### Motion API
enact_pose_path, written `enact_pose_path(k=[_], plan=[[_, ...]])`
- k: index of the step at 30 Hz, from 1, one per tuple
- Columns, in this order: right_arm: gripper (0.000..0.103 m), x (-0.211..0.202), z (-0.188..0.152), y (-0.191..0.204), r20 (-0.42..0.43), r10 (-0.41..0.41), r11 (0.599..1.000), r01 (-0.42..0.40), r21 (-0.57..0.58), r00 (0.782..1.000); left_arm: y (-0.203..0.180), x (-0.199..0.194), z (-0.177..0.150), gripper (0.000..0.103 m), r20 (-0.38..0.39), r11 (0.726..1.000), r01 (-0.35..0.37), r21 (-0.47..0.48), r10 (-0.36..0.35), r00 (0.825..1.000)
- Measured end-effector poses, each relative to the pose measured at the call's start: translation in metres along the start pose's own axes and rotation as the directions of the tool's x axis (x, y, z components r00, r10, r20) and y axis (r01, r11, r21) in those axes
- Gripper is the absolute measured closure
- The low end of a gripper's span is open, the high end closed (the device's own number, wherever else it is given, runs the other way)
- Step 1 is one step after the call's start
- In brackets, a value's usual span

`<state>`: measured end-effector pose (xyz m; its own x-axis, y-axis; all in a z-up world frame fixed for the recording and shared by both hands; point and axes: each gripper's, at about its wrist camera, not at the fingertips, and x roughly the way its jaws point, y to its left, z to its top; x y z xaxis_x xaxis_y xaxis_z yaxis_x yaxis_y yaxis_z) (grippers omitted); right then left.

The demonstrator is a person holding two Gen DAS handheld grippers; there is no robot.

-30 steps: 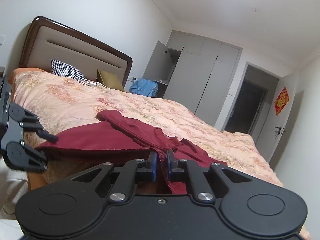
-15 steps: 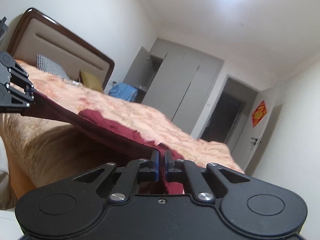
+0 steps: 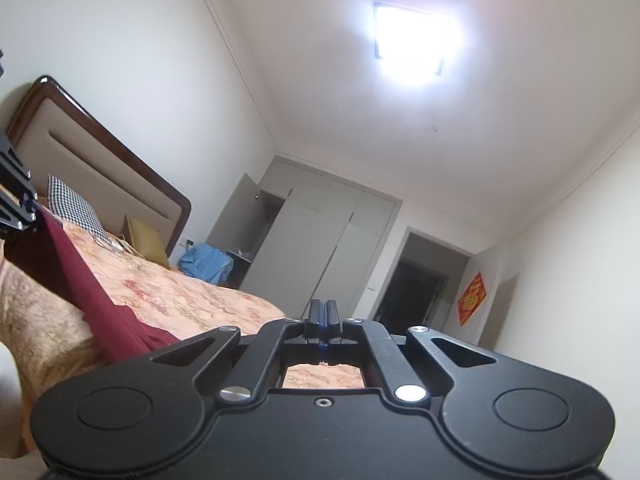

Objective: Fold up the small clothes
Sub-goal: 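Grasp the sweater hem with the right gripper while the left gripper grasps the hem, lift toward the collar, then carry the held hem over the sweater toward the collar with both grippers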

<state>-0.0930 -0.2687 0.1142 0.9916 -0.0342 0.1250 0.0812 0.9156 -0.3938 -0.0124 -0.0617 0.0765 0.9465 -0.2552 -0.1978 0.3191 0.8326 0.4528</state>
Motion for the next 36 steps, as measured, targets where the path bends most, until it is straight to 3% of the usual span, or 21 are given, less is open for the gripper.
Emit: enact_pose_path(k=[4, 7, 10, 12, 15, 18, 23, 25, 27, 29, 36], plan=[[0.103, 0.004, -0.015, 0.007, -0.099, 0.099, 0.995, -0.099, 0.011, 0.99, 0.003, 0.001, 0.006, 0.099, -0.031, 0.998, 0.049, -0.041, -0.05, 0.998], [0.083, 0.005, -0.029, 0.019, -0.198, 0.233, 0.971, -0.216, 0.101, 0.952, 0.006, 0.005, 0.006, 0.099, -0.028, 0.999, 0.043, -0.024, -0.044, 0.999], [0.061, 0.007, -0.038, 0.042, -0.244, 0.338, 0.938, -0.304, 0.166, 0.909, 0.009, 0.002, 0.013, 0.099, -0.031, 0.998, 0.051, -0.039, -0.053, 0.998], [0.036, 0.009, -0.036, 0.062, -0.227, 0.383, 0.92, -0.346, 0.184, 0.896, 0.013, 0.002, 0.018, 0.099, -0.034, 0.998, 0.053, -0.036, -0.054, 0.998], [0.013, 0.017, -0.022, 0.085, -0.169, 0.425, 0.899, -0.394, 0.189, 0.889, 0.019, 0.007, 0.03, 0.099, -0.044, 0.997, 0.064, -0.04, -0.066, 0.997], [0.012, 0.029, -0.007, 0.105, -0.131, 0.443, 0.892, -0.423, 0.159, 0.887, 0.025, 0.012, 0.043, 0.099, -0.05, 0.995, 0.083, -0.049, -0.086, 0.995], [0.016, 0.065, -0.009, 0.145, -0.189, 0.399, 0.917, -0.387, 0.1, 0.897, 0.027, 0.013, 0.059, 0.099, -0.042, 0.993, 0.108, -0.046, -0.11, 0.993], [0.024, 0.074, -0.018, 0.155, -0.231, 0.336, 0.942, -0.328, 0.074, 0.913, 0.027, 0.013, 0.063, 0.099, -0.035, 0.993, 0.113, -0.037, -0.114, 0.993], [0.05, 0.082, -0.029, 0.158, -0.279, 0.261, 0.965, -0.255, 0.059, 0.924, 0.026, 0.012, 0.066, 0.099, -0.03, 0.993, 0.114, -0.023, -0.114, 0.993], [0.067, 0.083, -0.037, 0.148, -0.316, 0.207, 0.978, -0.191, 0.08, 0.926, 0.025, 0.011, 0.067, 0.099, -0.027, 0.994, 0.111, -0.013, -0.112, 0.993], [0.068, 0.033, -0.062, 0.104, -0.288, 0.03, 0.996, -0.055, -0.076, 0.957, 0.028, 0.009, 0.051, 0.099, -0.052, 0.995, 0.104, -0.011, -0.104, 0.993]])
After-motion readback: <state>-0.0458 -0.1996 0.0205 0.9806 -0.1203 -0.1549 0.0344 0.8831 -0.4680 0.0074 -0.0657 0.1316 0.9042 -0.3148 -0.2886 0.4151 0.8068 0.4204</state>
